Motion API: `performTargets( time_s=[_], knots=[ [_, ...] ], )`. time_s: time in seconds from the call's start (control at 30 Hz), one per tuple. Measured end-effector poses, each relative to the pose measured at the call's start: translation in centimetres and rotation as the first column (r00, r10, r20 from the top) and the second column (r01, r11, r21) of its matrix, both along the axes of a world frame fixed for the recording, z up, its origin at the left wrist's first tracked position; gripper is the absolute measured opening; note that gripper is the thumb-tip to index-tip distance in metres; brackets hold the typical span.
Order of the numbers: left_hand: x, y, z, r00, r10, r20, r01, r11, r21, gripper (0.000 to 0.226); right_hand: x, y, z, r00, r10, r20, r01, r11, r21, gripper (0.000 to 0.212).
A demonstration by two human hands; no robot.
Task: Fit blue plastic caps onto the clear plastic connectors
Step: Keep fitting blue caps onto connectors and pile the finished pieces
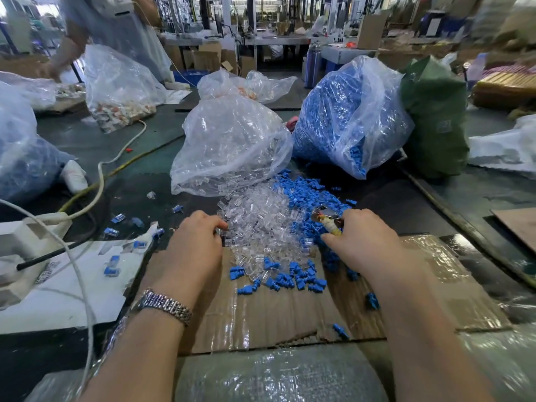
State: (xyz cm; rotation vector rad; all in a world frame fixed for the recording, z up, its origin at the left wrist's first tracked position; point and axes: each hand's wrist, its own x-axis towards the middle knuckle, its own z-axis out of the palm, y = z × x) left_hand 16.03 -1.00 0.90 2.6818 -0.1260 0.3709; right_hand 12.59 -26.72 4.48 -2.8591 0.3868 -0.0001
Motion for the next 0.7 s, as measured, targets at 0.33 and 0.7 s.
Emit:
performTargets(
  time_s=[0.33, 0.7],
  knots=[
    [0.2, -0.3, 0.1, 0.998, 0.052, 0.031, -0.051, 0.998, -0.046, 0.005, -0.3, 0.8, 0.2, 0.997, 0.007, -0.078, -0.006, 1.000, 0.007, 0.055],
    [-0.6, -0.8, 1.6, 0.988, -0.078, -0.132, -0.030, 0.746, -0.665, 0.009, -1.7, 2.0, 1.7, 0.969, 0.225, -0.099, -0.223, 0.974, 0.034, 0.022]
  ],
)
